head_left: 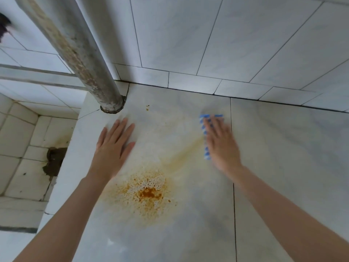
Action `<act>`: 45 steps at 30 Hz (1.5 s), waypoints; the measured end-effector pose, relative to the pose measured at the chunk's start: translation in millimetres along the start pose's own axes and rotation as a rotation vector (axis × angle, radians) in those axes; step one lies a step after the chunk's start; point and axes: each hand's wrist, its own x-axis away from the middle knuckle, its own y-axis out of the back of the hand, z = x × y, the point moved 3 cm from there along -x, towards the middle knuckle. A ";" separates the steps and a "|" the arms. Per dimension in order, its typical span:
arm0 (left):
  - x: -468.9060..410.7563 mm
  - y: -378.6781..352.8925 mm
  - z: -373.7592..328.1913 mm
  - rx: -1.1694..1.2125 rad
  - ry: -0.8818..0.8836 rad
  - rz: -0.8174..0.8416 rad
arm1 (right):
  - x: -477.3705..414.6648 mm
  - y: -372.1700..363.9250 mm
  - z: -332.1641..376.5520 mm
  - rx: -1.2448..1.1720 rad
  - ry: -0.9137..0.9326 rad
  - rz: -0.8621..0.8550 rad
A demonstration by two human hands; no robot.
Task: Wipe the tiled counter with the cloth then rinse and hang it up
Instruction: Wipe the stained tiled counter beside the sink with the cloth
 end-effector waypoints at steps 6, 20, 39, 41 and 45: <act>0.8 -0.7 -2.5 -0.001 0.042 -0.030 | -53.2 9.6 20.1 -0.125 -0.376 0.001; 35.0 12.5 33.6 0.137 0.195 -0.072 | 5.3 3.0 86.4 -0.038 0.268 -0.025; 40.9 11.5 39.5 0.131 0.221 -0.102 | -83.0 8.6 178.8 -0.083 0.503 -0.019; 41.3 11.9 39.5 0.133 0.230 -0.097 | -73.8 8.3 167.2 -0.052 0.619 0.020; 40.6 11.8 38.0 0.135 0.223 -0.105 | -107.9 13.1 128.0 -0.089 0.303 0.000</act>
